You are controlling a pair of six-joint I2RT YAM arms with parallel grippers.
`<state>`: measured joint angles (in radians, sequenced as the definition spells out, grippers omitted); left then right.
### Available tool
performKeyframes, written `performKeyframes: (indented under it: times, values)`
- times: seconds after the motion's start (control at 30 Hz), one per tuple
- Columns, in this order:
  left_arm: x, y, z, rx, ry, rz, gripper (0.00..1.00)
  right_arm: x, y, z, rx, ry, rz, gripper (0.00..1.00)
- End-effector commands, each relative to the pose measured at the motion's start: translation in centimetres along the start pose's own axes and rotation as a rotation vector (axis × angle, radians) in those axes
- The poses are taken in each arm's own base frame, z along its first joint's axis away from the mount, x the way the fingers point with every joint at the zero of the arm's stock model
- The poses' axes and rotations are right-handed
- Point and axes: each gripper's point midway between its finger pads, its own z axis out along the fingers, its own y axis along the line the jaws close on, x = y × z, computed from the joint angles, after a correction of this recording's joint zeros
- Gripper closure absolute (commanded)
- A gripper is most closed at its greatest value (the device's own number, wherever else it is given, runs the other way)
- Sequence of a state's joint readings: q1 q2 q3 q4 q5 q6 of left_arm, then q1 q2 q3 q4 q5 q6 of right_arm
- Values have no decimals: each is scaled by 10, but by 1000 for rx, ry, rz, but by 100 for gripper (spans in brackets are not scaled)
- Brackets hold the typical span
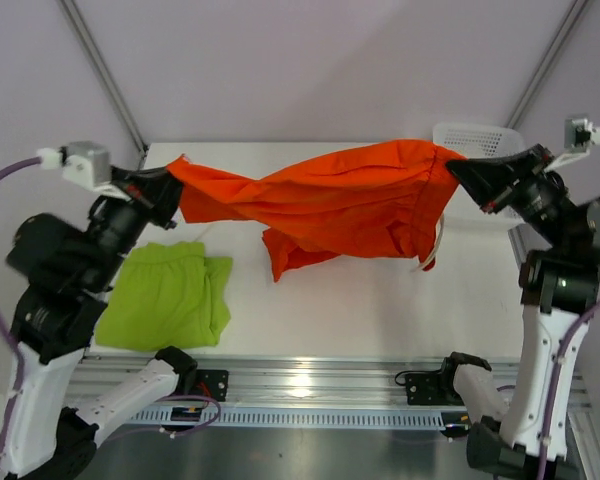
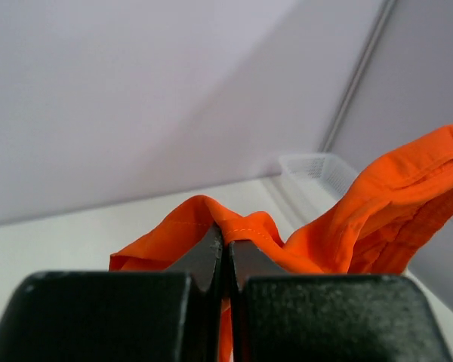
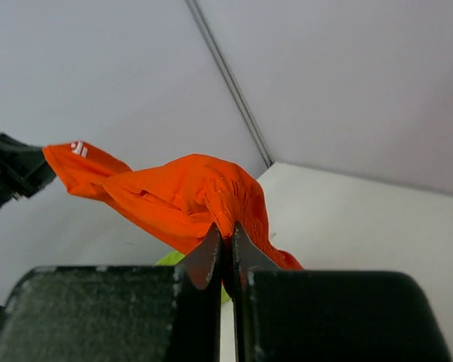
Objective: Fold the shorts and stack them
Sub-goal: Flatten the shorts out
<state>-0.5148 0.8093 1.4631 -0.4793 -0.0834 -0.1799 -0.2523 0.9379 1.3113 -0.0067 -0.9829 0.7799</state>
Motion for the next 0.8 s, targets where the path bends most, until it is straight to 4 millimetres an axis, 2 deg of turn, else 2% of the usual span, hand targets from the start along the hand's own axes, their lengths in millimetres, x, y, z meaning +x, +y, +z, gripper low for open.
performKeyframes:
  times: [0.0,0.07,0.1,0.13,0.17,0.2,0.23,0.27,0.4,0.47,0.5,0.53,0.57,0.6,0.63,0.67,0.7,0.73,0.77]
  values:
    - [-67,-27,-47,147,-188,44,100,-21,76,-26,-110,-114,-276,100]
    - [-93,-35,-72,194,-280,55,100,-24,108,-34,-183,-127,-343,100]
    - [-99,-40,-79,218,-304,55,100,-26,119,-37,-203,-137,-363,100]
    - [-110,-52,-92,290,-353,65,100,-31,128,-40,-206,-163,-383,100]
    - [-115,-59,-99,331,-377,68,100,-34,138,-44,-212,-182,-422,100]
    - [-118,-65,-103,367,-393,62,100,-39,162,-54,-233,-212,-483,100]
    - [-121,-72,-110,410,-410,66,100,-41,168,-57,-219,-219,-483,100]
    - [-127,-75,-115,425,-434,68,100,-47,190,-66,-230,-247,-552,100]
    - [-134,-75,-123,429,-460,72,100,-44,214,-82,-236,-248,-554,100]
    - [-136,-73,-121,412,-468,70,100,-46,213,-84,-218,-261,-536,100]
    - [-130,-72,-112,405,-451,69,100,-45,207,-82,-193,-248,-506,100]
    - [-127,-68,-104,382,-437,64,100,-47,192,-72,-170,-218,-466,100]
    - [-122,-57,-90,310,-411,38,100,-45,178,-64,-152,-185,-422,100]
    - [-103,-48,-62,253,-332,22,100,-38,157,-55,-114,-131,-346,100]
    - [-83,-38,-41,198,-268,6,100,-29,122,-38,-75,-70,-253,100]
    - [-69,-32,-26,165,-220,-10,100,-19,100,-31,-44,-33,-190,100]
    - [-44,-24,-3,117,-143,-21,100,-10,79,-25,-12,-14,-130,100]
    - [-7,-12,14,58,-59,-33,100,16,35,-15,52,38,-21,100]
    - [10,-6,24,27,-22,-60,100,29,13,-11,90,57,34,100]
